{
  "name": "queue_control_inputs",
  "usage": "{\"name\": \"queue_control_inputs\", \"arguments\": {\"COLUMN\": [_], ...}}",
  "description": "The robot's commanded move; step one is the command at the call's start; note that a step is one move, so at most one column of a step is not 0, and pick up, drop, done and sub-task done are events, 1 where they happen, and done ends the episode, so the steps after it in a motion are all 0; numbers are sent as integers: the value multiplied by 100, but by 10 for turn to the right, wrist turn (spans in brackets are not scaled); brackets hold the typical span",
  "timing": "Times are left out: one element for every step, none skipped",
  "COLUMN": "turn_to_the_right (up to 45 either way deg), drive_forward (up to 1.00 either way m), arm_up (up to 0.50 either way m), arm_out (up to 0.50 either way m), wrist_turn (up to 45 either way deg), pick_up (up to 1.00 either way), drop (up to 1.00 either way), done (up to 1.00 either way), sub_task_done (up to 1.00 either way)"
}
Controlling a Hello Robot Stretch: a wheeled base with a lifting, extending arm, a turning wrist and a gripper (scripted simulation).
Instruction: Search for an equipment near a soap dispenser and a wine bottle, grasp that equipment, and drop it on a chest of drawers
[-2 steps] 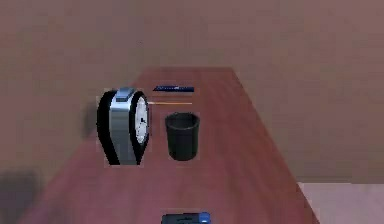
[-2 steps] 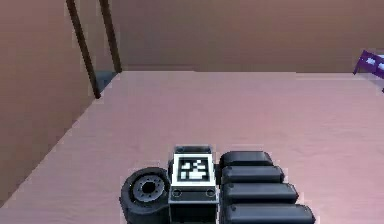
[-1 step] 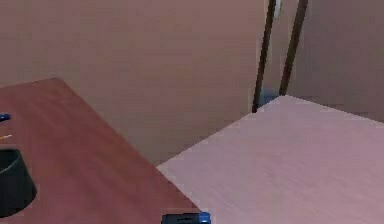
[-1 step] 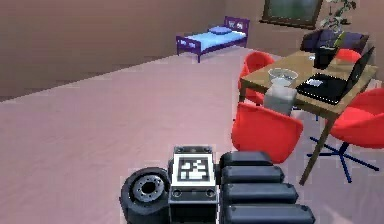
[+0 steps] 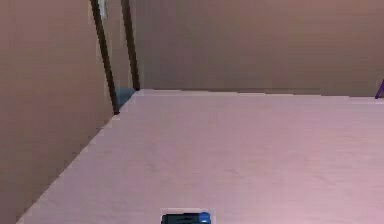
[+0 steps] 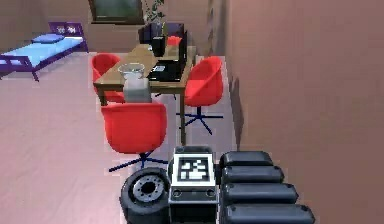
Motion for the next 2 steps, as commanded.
{"name": "queue_control_inputs", "arguments": {"turn_to_the_right": [-450,-450], "drive_forward": [0,0], "arm_up": [0,0], "arm_out": [0,0], "wrist_turn": [0,0], "pick_up": [0,0], "drop": [0,0], "done": [0,0], "sub_task_done": [0,0]}}
